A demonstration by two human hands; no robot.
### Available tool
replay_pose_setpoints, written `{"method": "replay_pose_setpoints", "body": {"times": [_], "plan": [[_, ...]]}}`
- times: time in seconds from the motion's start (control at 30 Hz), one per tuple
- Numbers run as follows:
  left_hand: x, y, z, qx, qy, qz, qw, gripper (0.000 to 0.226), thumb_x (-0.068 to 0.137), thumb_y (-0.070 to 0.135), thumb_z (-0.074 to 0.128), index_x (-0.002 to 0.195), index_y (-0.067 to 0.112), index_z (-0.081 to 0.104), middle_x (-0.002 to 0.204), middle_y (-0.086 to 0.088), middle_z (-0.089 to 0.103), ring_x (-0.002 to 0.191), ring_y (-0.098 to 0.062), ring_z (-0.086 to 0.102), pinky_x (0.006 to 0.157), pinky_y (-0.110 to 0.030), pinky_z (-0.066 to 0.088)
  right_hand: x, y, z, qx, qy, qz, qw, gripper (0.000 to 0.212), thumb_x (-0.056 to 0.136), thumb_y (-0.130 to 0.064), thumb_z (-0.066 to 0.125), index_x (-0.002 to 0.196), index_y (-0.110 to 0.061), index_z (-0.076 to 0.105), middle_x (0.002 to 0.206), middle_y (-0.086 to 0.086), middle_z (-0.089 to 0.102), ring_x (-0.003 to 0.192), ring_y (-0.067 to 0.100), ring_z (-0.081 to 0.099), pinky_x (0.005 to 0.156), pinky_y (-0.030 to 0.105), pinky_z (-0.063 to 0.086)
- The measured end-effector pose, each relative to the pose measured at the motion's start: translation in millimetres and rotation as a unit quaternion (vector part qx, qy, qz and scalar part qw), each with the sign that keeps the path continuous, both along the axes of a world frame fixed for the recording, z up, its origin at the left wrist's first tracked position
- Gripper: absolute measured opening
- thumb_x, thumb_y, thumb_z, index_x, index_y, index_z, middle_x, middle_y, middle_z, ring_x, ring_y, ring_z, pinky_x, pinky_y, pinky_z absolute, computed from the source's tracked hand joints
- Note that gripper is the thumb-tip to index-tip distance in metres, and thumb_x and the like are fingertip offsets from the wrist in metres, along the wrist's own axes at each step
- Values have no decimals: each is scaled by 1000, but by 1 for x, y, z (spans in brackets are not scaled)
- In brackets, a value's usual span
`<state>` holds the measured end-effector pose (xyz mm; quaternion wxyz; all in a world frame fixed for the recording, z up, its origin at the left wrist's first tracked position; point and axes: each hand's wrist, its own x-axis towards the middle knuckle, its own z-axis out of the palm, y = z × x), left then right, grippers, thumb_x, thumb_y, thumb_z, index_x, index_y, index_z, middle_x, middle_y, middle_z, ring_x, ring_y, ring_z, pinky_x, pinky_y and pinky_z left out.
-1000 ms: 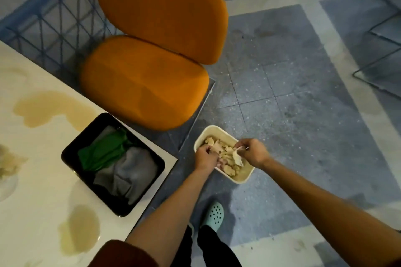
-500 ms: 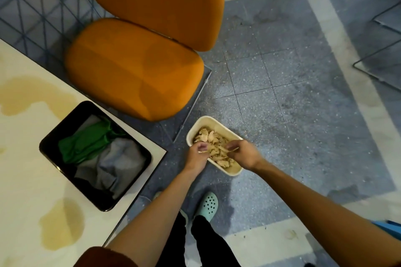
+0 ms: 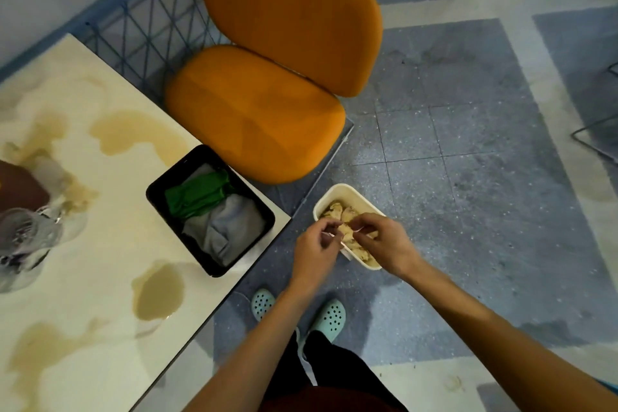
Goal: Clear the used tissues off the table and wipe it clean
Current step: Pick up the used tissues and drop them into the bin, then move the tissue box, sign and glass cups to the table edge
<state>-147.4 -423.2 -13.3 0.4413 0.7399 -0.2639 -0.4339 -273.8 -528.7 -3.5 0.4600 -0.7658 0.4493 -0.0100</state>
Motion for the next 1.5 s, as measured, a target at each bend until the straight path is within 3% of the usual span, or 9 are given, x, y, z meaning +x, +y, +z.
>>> {"method": "replay_pose_setpoints", "body": {"times": [0.1, 0.27, 0.6, 0.73, 0.9, 1.1, 1.37, 1.5], "plan": [[4, 15, 25, -21, -16, -2, 1000, 25, 88, 9, 61, 108, 23, 65, 92, 5, 71, 84, -14, 68, 77, -34, 57, 5, 5, 17, -11, -24, 14, 1000, 20, 86, -17, 68, 106, -18, 69, 98, -6, 71, 87, 10, 65, 82, 32, 54], [24, 56, 75, -68, -33, 72, 995, 29, 90, 3, 59, 109, 25, 62, 90, 7, 67, 81, -14, 66, 78, -27, 55, 35, 30, 60, -33, -78, 80, 993, 27, 88, -14, 66, 114, -21, 67, 104, -9, 68, 93, 1, 62, 83, 18, 52], [89, 155, 111, -44, -80, 243, 966, 33, 87, -2, 58, 107, 24, 63, 93, 6, 68, 77, -10, 66, 65, -21, 52, 138, 102, 107, -5, -121, 242, 963, 28, 88, -8, 65, 115, -14, 65, 105, -2, 66, 93, 3, 60, 78, 5, 46], [117, 199, 117, -23, -86, 287, 954, 36, 85, -4, 55, 108, 23, 63, 93, 6, 69, 75, -10, 67, 67, -25, 52, 185, 138, 111, -4, -115, 290, 950, 25, 90, -13, 63, 114, -22, 64, 101, -10, 63, 88, -2, 58, 80, 14, 51], [165, 255, 122, -20, -110, 329, 938, 35, 85, -4, 56, 106, 23, 64, 92, 8, 69, 74, -10, 68, 65, -25, 52, 248, 182, 121, 3, -117, 330, 937, 25, 91, -16, 63, 113, -26, 62, 106, -9, 63, 91, 2, 60, 74, 10, 46], [231, 316, 117, -5, -121, 356, 927, 35, 86, -1, 58, 109, 25, 63, 94, 8, 69, 74, -11, 68, 64, -22, 50, 324, 224, 126, 7, -115, 351, 929, 24, 89, -15, 64, 112, -22, 63, 103, -5, 63, 84, 5, 61, 67, 7, 44], [314, 358, 112, 4, -134, 351, 927, 35, 86, 3, 58, 113, 25, 61, 96, 8, 67, 81, -16, 67, 69, -28, 53, 404, 261, 120, 2, -101, 340, 935, 26, 88, -12, 65, 113, -17, 61, 103, 2, 64, 83, 17, 62, 66, 8, 42], [340, 366, 109, 6, -135, 356, 925, 35, 86, 3, 58, 115, 22, 61, 96, 8, 67, 82, -17, 67, 71, -27, 53, 427, 268, 115, -9, -91, 352, 932, 30, 88, -15, 66, 117, -17, 60, 104, 1, 63, 83, 16, 62, 71, 14, 45]]}}
